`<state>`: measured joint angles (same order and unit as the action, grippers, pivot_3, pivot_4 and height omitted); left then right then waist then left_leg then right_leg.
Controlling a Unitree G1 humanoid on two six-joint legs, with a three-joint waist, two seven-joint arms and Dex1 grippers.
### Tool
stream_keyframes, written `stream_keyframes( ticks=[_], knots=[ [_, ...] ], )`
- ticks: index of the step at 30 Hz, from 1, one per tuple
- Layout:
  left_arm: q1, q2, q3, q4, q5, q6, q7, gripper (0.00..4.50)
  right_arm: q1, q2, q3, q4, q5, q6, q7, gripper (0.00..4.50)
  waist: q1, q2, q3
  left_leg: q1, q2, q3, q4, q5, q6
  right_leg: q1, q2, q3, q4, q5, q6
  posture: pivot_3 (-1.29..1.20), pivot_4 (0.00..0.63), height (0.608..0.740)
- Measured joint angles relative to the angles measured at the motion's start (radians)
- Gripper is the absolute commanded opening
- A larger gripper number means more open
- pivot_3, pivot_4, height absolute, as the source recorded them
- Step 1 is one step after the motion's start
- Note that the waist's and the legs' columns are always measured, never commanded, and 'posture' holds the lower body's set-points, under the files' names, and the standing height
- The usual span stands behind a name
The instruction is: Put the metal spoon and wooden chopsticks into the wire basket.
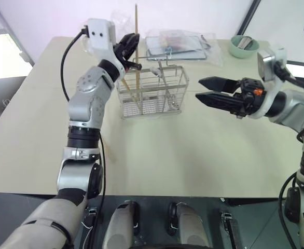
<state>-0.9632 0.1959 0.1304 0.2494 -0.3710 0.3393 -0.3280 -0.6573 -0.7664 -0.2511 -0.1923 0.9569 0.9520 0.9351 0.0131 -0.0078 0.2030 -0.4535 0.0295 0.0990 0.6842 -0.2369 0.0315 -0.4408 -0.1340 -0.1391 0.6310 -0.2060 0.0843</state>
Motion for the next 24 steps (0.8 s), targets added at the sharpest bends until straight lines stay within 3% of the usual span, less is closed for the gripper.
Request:
stream_keyframes(
  ticks=[3,5,11,13,16,20,24],
  knots=[
    [0.021,-0.002,0.001,-0.03,-0.001,0.01,0.008,3.66,0.001,0.0,0.0,0.002,-0.001,-0.005,-0.003,3.63,0.0,0.0,0.0,0.0,0.0,-0.001,0.0,0.0,0.0,0.0,0.0,0.0,0.0,0.0,0.0,0.0,0.15,0.704],
    [0.022,0.005,0.004,-0.053,-0.003,0.034,0.018,4.45,0.001,0.001,0.001,0.003,-0.002,-0.009,-0.003,3.63,0.0,0.0,0.0,0.0,0.0,-0.001,0.0,0.0,0.0,0.0,0.0,0.0,0.0,0.0,0.0,0.0,0.15,0.704],
    [-0.006,0.111,0.066,-0.247,-0.048,0.225,0.094,4.45,0.0,0.002,0.016,0.032,-0.023,-0.034,0.004,3.63,0.0,0.0,0.0,0.0,0.0,-0.003,0.0,0.0,0.0,-0.001,0.0,0.0,0.0,0.0,0.0,0.0,0.15,0.704],
    [-0.078,0.137,0.111,-0.296,-0.059,0.349,0.189,4.45,0.0,0.003,0.02,0.039,-0.03,-0.042,0.007,3.63,0.001,0.0,0.0,0.0,0.0,-0.004,0.0,0.0,0.0,0.0,0.0,0.0,0.0,0.0,0.0,0.0,0.15,0.704],
    [-0.233,0.15,0.243,-0.334,-0.023,0.607,0.456,4.45,0.0,0.009,0.036,0.045,-0.035,-0.049,0.02,3.63,0.0,0.0,0.0,0.0,-0.001,-0.004,0.001,-0.001,0.002,0.001,0.0,0.001,0.0,0.0,0.0,0.0,0.15,0.704],
    [-0.228,0.118,0.357,-0.344,0.066,0.92,0.656,4.45,0.002,0.009,0.043,0.064,-0.051,-0.075,0.041,3.63,0.001,0.001,0.0,0.006,0.0,-0.005,-0.001,-0.001,0.002,0.005,0.001,0.001,0.001,0.0,0.0,0.0,0.15,0.704],
    [-0.161,-0.027,0.506,-0.342,0.156,1.205,0.745,4.45,0.014,0.009,0.082,0.062,-0.076,-0.108,0.083,3.63,0.002,-0.001,0.0,0.005,-0.001,-0.005,0.0,0.002,-0.003,0.005,0.001,0.0,0.0,0.0,0.0,0.0,0.15,0.704]
  ],
)
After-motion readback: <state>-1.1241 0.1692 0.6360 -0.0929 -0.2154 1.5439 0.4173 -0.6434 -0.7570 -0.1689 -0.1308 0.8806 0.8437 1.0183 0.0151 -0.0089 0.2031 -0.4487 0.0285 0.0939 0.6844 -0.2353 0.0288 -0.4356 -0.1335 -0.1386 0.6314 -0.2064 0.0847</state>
